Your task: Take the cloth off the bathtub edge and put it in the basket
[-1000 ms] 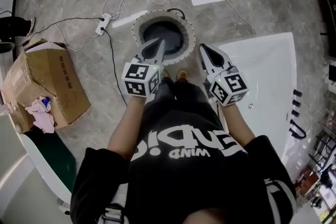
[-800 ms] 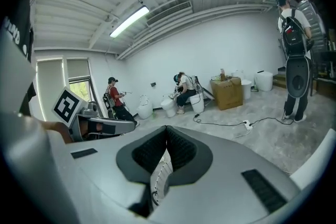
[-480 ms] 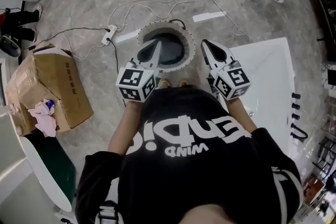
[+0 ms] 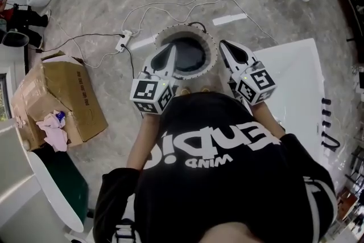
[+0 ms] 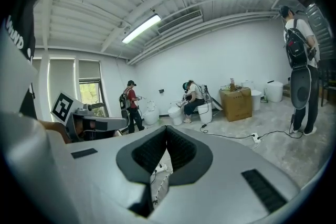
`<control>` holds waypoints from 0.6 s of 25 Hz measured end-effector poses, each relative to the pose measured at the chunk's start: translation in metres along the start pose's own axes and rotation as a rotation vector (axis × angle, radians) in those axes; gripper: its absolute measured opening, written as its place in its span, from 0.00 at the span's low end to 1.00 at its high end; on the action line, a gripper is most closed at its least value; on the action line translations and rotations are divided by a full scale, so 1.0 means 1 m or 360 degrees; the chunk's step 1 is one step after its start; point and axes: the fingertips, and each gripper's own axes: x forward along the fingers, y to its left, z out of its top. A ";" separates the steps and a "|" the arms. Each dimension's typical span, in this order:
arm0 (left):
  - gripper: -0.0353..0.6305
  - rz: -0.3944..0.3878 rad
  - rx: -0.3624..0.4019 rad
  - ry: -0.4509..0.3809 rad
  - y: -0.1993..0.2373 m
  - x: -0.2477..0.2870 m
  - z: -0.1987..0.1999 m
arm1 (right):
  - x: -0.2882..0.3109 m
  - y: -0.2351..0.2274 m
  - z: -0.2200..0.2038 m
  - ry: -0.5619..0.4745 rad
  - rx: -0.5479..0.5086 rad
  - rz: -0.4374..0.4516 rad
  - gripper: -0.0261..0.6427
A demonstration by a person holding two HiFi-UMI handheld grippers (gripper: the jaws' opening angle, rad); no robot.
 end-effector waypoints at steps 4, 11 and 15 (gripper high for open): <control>0.07 0.0001 0.0002 -0.0013 0.002 -0.006 0.000 | -0.001 0.003 0.001 -0.0021 0.0004 -0.0013 0.06; 0.07 0.0005 0.0002 -0.0018 -0.001 -0.014 -0.002 | -0.007 0.007 -0.001 -0.0025 -0.0013 -0.0025 0.06; 0.07 0.0006 -0.0004 -0.0008 -0.002 -0.019 -0.006 | -0.010 0.009 -0.002 -0.0025 -0.0013 -0.0025 0.06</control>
